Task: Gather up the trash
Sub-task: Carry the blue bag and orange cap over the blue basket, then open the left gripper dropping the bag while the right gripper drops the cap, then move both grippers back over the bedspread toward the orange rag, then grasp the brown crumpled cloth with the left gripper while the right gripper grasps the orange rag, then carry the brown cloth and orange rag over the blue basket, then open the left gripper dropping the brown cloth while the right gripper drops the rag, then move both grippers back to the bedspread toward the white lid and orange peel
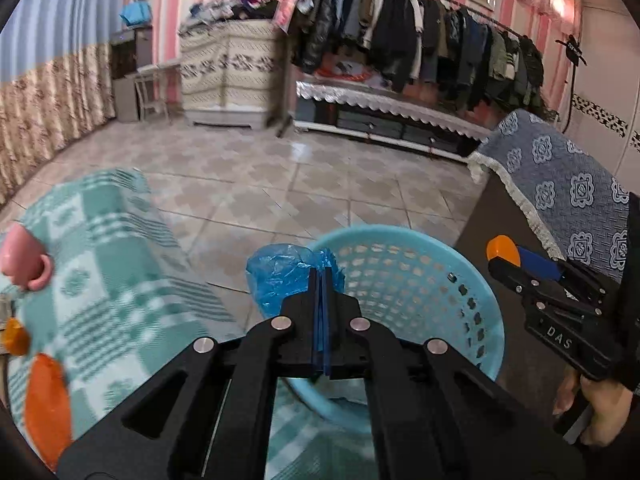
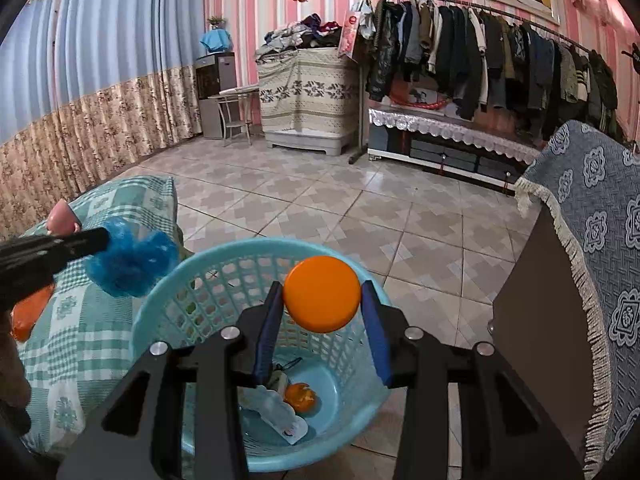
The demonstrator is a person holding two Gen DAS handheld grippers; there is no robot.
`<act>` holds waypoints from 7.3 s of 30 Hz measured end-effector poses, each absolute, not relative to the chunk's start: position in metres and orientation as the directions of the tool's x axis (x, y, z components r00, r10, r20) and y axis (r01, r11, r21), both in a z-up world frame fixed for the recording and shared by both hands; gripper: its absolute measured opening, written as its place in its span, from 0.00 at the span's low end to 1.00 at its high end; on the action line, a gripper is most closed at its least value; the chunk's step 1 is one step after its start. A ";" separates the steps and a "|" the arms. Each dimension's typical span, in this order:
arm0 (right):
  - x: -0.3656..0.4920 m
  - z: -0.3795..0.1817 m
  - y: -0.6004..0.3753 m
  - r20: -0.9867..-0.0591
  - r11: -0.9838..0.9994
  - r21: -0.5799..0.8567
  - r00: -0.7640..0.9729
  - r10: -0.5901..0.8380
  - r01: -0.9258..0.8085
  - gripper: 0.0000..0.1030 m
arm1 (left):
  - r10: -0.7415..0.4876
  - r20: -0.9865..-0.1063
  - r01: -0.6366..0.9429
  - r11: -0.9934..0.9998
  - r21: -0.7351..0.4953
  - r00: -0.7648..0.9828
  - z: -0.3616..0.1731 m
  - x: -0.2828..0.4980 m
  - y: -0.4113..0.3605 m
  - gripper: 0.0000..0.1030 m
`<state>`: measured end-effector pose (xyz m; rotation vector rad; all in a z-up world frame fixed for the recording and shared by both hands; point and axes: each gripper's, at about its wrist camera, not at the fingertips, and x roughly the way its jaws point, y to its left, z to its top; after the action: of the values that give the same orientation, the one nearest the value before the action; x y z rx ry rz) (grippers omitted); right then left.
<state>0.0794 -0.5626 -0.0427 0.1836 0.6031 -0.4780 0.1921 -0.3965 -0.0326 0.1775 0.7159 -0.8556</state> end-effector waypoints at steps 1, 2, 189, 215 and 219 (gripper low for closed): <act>0.080 -0.043 -0.564 -0.586 0.874 0.030 0.717 -0.377 0.484 0.39 | -0.626 -0.646 0.744 0.655 -0.132 0.436 -0.036 0.192 -0.403 0.00; 0.081 -0.046 -0.565 -0.589 0.873 0.033 0.715 -0.376 0.486 0.39 | -0.621 -0.651 0.745 0.656 -0.125 0.437 -0.039 0.192 -0.409 0.00; 0.116 -0.072 -0.540 -0.603 0.888 0.017 0.713 -0.358 0.460 0.61 | -0.473 -0.592 0.587 0.809 0.001 0.652 -0.021 0.206 -0.348 0.90; 0.168 -0.048 -0.402 -0.563 0.957 -0.012 0.789 -0.246 0.289 0.92 | -0.201 -0.608 0.226 0.973 -0.036 0.768 -0.016 0.239 -0.122 0.95; 0.188 -0.050 -0.369 -0.568 0.974 0.000 0.802 -0.186 0.225 0.93 | -0.131 -0.612 0.165 0.986 -0.002 0.780 -0.022 0.247 -0.086 0.95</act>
<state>0.1879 -0.3685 -0.0499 0.0683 0.6011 -0.2204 0.2470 -0.0863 -0.0224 0.0528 0.6566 -0.1601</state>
